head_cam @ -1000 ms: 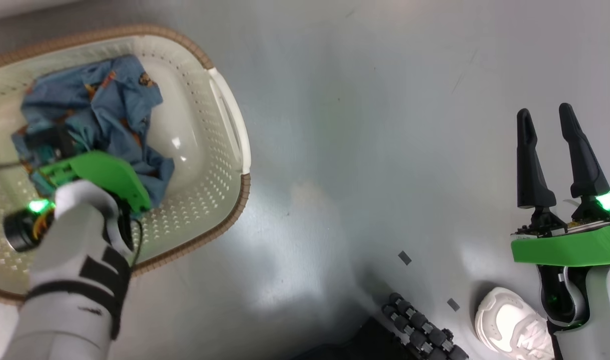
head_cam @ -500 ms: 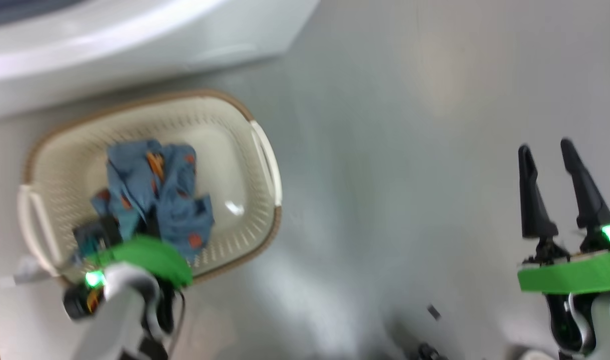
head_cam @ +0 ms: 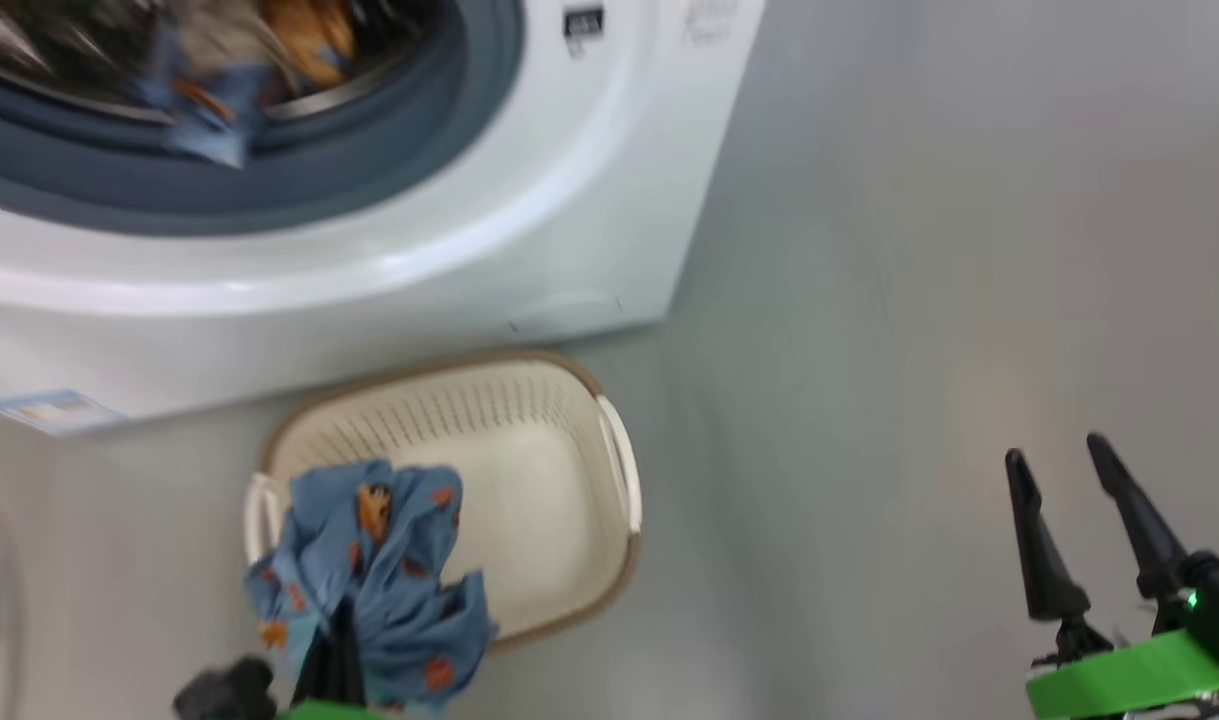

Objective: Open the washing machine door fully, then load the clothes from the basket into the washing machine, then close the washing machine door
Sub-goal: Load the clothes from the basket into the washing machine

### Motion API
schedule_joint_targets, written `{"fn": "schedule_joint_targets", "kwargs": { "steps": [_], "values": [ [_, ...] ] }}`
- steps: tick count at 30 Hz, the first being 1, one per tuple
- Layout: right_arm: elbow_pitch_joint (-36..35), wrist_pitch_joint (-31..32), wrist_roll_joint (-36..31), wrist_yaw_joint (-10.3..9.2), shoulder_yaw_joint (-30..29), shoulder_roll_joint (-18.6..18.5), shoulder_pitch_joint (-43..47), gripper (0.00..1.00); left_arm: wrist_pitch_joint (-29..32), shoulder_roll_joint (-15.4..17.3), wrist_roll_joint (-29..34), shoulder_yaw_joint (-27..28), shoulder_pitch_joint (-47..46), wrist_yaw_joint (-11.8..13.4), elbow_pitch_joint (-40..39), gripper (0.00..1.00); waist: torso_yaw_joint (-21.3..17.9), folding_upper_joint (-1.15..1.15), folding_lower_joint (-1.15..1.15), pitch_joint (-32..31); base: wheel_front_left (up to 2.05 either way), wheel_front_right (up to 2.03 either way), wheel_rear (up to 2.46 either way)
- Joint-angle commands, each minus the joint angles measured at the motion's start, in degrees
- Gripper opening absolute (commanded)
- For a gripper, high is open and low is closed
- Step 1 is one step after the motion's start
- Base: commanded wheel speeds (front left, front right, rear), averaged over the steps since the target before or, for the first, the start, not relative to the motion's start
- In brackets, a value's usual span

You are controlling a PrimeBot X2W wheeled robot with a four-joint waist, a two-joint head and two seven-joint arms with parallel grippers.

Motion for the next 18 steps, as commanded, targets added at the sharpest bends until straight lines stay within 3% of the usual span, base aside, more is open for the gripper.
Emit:
{"fn": "schedule_joint_targets", "kwargs": {
  "steps": [1,11,18],
  "values": [
    [-1.26,-0.28,-1.07,0.09,1.35,-0.81,1.52,1.00,-0.77,0.42,1.58,2.56,3.12,0.84,-4.60,0.00,5.62,0.00,0.00,-11.20,0.00,0.00,0.00],
    [-1.87,-0.28,-4.71,0.09,2.18,-1.02,5.52,1.00,-0.77,0.42,7.67,6.50,15.74,1.14,-21.33,0.00,7.43,0.00,0.00,-18.23,0.00,0.00,0.00],
    [-2.21,-0.28,-6.84,0.09,2.27,-0.80,7.79,1.00,-0.77,0.41,11.32,6.54,22.51,0.94,-28.72,0.00,7.76,0.00,0.00,-21.30,0.00,0.00,0.00]
  ]
}}
